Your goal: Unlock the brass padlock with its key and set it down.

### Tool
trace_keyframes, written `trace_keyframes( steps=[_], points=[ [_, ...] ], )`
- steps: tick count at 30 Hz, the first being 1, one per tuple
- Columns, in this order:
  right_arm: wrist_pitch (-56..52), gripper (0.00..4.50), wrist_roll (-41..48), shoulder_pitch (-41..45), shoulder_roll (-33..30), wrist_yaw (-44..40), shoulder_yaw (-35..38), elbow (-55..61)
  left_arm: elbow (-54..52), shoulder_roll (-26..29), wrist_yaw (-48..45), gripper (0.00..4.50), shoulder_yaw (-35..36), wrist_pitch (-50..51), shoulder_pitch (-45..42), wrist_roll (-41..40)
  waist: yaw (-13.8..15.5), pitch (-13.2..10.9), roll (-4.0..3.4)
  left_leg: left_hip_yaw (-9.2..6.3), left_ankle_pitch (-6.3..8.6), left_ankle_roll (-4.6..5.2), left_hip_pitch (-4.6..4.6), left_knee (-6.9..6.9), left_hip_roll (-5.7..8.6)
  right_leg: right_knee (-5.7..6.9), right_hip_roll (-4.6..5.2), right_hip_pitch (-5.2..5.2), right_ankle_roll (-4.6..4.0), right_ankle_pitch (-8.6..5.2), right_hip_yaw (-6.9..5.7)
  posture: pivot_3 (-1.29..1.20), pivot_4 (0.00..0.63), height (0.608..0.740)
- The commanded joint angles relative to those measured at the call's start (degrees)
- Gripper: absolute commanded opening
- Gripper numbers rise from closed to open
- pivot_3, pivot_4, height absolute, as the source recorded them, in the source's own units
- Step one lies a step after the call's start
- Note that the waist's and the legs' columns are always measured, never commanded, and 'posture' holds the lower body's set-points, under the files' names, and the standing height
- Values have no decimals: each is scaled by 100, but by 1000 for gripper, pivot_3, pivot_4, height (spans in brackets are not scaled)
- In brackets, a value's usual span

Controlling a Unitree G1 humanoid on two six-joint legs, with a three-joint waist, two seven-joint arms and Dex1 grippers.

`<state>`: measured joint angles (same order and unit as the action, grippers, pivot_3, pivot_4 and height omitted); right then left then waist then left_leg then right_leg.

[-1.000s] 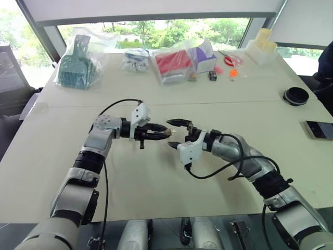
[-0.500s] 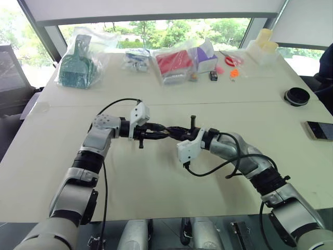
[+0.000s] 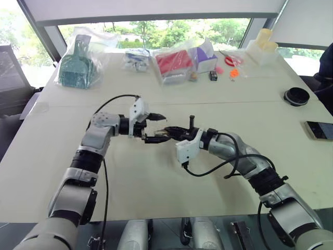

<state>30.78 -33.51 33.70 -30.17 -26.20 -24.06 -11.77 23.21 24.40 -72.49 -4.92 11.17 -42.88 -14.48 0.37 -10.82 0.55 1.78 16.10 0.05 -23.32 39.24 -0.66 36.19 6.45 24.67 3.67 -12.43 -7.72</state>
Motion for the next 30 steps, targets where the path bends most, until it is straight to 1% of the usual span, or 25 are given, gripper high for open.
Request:
trace_keyframes(
  steps=[1, 3, 4, 7, 10, 12, 18, 22, 26, 30],
  points=[
    [20, 0, 121, 90, 50, 39, 99, 49, -441, 155, 104, 4453, 355, 259, 149, -362, -7, 0, 0, -1, 0, 0, 0, 0, -1, 0, 0, 0, 0, 0, 0, 0, 150, 740],
    [21, 0, 132, 83, 50, 37, 101, 50, -675, 250, 88, 3903, 407, 408, 328, -475, -11, 0, 0, -1, 0, -1, 0, 0, -3, 0, 0, 0, 0, 0, 1, 0, 150, 740],
    [26, 0, 136, 84, 52, 37, 101, 47, -792, 286, 101, 3560, 417, 472, 411, -512, -12, 0, 0, -1, -1, -1, 1, 0, -3, 1, 0, 0, 0, 0, 3, 0, 150, 740],
    [41, 0, 140, 117, 71, 41, 93, 10, -1047, 337, 159, 2266, 404, 572, 600, -576, 0, 0, 0, -1, -2, -4, 1, 0, -4, 1, 0, 0, 0, 0, 3, 0, 150, 740],
    [73, 0, 137, 163, 96, 38, 80, -44, -1153, 311, 208, 858, 340, 576, 705, -579, 30, 0, 0, -1, -4, -7, 1, 0, -3, 0, 0, -1, 0, 0, 3, 0, 150, 740],
    [88, 0, 135, 183, 106, 34, 79, -67, -1191, 286, 231, 51, 302, 600, 746, -582, 26, 0, 0, 0, -4, -7, 1, 0, -2, 0, 1, -2, 0, 0, 4, 0, 150, 740],
    [110, 0, 178, 176, 104, 19, 100, -31, -1122, 305, 214, 16, 121, 607, 815, -481, 4, 0, 0, 1, -4, -7, 2, 0, -1, 0, 0, -2, 0, 0, 4, 0, 150, 740],
    [93, 0, 195, 156, 101, 15, 107, 5, -945, 354, 139, 16, -22, 432, 885, -348, 10, 0, 0, 1, -4, -8, 2, 0, -1, 0, 0, -2, 0, 0, 4, 0, 150, 740],
    [72, 0, 202, 141, 97, 16, 120, 34, -705, 428, 16, 16, -196, 30, 937, -112, 3, 0, 0, 2, -4, -7, 2, 0, 0, 0, 0, -2, 0, 0, 4, 0, 150, 740],
    [59, 0, 227, 130, 103, 7, 129, 75, -206, 297, 293, 16, -158, -411, 782, 87, 17, 0, 0, 2, -4, -7, 3, 0, 0, 1, 0, -2, 0, 0, 4, 0, 150, 740]
  ],
)
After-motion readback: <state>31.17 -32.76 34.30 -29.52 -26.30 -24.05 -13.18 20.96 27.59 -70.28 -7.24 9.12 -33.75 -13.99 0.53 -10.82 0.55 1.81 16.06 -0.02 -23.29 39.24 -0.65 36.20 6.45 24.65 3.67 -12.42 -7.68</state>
